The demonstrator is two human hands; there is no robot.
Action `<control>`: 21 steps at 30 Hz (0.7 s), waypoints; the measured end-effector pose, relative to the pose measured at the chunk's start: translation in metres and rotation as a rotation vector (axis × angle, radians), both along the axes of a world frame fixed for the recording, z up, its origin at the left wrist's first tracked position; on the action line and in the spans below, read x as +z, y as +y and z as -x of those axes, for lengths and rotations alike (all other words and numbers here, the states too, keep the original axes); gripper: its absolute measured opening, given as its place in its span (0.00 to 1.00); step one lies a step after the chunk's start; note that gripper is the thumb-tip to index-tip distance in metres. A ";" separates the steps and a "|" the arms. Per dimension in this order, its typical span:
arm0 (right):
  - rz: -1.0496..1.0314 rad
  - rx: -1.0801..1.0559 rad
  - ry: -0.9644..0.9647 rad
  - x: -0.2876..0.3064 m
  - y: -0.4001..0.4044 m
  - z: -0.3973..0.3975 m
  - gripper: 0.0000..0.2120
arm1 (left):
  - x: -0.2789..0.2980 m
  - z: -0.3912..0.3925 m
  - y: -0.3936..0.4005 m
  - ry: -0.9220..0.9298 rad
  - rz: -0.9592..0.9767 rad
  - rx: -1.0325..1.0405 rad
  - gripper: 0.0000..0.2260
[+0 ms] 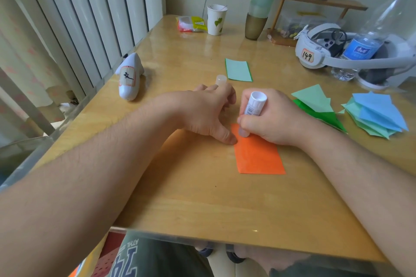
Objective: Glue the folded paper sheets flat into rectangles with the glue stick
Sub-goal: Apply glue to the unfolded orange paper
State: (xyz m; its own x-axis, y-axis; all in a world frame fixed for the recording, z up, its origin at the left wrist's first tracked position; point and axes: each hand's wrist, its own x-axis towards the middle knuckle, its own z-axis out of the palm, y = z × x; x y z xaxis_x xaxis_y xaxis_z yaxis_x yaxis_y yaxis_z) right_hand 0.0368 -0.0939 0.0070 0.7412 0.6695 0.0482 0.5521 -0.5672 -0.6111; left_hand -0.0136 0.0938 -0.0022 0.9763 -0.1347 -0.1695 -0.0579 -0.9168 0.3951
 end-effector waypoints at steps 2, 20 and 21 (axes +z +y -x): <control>-0.030 -0.034 -0.020 -0.004 0.000 -0.006 0.10 | -0.001 -0.001 -0.001 -0.003 -0.012 0.013 0.38; -0.017 -0.142 -0.074 -0.003 0.007 0.005 0.08 | -0.008 -0.011 0.011 -0.032 0.270 0.025 0.22; -0.006 -0.131 -0.067 -0.002 0.006 0.007 0.08 | -0.008 -0.010 0.011 -0.035 0.263 0.025 0.22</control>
State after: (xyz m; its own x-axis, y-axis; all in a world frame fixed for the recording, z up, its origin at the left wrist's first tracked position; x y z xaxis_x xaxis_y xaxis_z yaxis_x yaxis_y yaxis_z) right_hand 0.0298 -0.0876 0.0049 0.8170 0.5672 0.1042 0.5135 -0.6333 -0.5790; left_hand -0.0032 0.1047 -0.0104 0.9845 -0.1453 -0.0983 -0.0540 -0.7841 0.6183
